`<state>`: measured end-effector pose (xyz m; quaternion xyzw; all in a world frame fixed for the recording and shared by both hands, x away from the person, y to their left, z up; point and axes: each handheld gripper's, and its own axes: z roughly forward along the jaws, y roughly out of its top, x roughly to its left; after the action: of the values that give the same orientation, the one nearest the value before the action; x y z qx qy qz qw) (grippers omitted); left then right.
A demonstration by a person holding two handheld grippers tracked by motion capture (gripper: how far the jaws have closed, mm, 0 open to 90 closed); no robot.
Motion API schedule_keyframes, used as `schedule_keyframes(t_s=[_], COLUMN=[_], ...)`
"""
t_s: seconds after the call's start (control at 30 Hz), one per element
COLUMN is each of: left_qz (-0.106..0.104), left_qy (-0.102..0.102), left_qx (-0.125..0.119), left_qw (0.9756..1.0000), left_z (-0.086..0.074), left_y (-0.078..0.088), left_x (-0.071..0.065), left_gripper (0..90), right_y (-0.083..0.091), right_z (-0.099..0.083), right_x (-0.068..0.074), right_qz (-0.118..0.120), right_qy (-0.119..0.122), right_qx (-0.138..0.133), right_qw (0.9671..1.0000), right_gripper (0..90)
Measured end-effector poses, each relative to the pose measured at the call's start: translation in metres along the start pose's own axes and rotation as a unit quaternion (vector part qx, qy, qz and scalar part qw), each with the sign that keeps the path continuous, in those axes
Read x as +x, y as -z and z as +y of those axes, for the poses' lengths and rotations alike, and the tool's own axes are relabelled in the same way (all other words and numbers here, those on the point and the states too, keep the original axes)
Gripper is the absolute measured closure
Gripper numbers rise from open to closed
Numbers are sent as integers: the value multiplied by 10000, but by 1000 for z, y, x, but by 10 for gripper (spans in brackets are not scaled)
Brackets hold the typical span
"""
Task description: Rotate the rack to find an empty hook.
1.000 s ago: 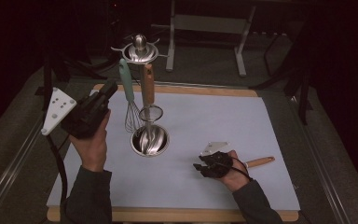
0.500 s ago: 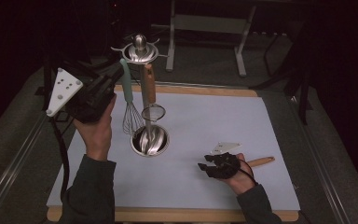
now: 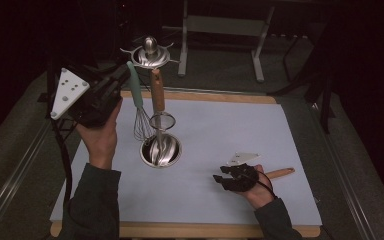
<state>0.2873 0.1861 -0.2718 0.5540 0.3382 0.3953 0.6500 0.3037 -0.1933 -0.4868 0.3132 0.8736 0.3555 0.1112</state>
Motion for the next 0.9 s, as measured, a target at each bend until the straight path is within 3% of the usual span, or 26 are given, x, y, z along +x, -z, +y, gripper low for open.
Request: schedule_keyframes(t_s=[0.43,0.9], left_qz=[229,320], left_qy=[-24,2], left_qx=[160,265], left_qw=[9996,9991], left_z=[4,5], left_y=[-8,-19], left_x=[16,28], left_gripper=[898,898], right_y=[1,3], right_z=[-2,-3], right_x=[-2,-4], right_qz=[-12,-24], right_qy=[-22,-55], right_qx=[-7,-43], right_qw=[10000,10000], right_gripper=[555,555])
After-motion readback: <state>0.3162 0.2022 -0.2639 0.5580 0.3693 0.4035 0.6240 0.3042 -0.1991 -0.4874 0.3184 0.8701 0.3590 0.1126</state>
